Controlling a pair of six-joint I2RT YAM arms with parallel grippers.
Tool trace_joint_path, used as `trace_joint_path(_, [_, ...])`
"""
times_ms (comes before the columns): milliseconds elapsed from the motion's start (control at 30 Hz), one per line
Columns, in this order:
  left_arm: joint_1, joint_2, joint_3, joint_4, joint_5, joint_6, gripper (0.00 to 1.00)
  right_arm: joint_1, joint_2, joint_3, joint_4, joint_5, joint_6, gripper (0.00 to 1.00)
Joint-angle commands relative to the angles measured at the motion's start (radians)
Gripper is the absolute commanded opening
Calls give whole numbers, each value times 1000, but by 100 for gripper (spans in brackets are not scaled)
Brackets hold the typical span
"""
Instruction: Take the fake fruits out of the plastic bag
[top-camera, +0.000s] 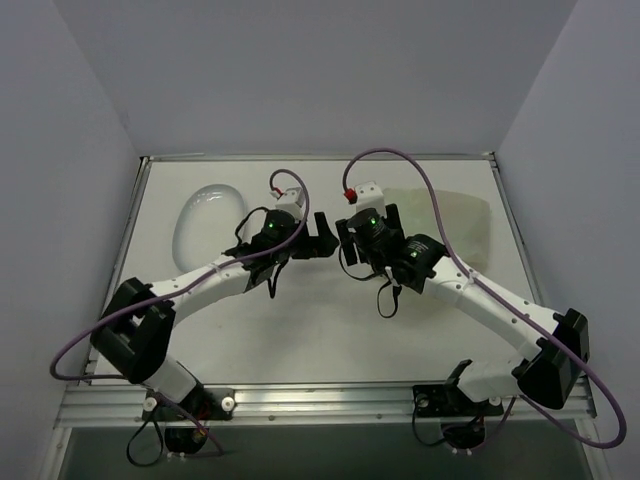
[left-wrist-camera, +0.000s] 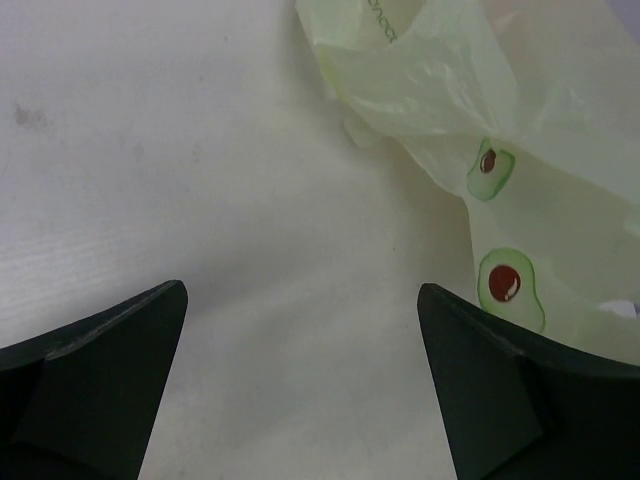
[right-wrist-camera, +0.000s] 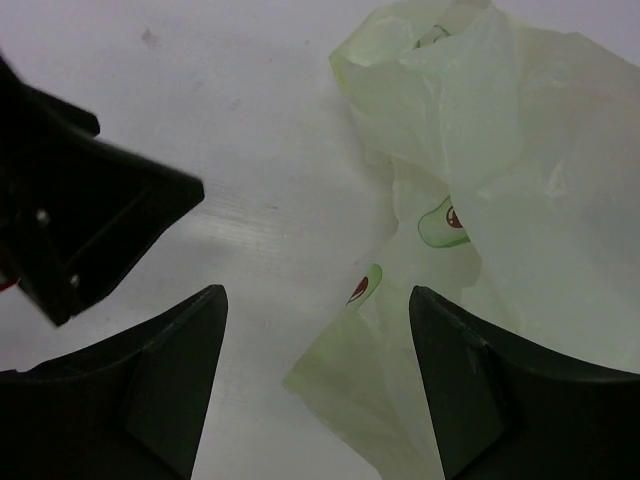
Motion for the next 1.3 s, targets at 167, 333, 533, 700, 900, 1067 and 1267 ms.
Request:
trace_joint_path(167, [77, 284, 301, 126, 263, 171, 100, -37, -9, -131, -13, -15, 9, 63])
trace_joint_path(333, [83, 439, 499, 31, 327, 257, 100, -61, -64, -184, -12, -46, 26, 42])
trace_joint_path(533, [55, 561, 651, -50, 417, 344, 95, -74, -234, -273, -9, -66, 101, 0])
trace_joint_path(700, [32, 659, 768, -130, 454, 407, 94, -75, -304, -319, -6, -80, 158, 0])
trace_joint_path(900, [12, 725, 870, -187, 477, 455, 80, -84, -333, -339, -6, -72, 184, 0])
trace_joint_path(1067, [11, 674, 852, -153, 437, 417, 2, -100, -333, -326, -3, -38, 182, 0])
trace_joint_path(1267, [126, 411, 747, 19, 405, 187, 3, -163, -328, -322, 90, -107, 112, 0])
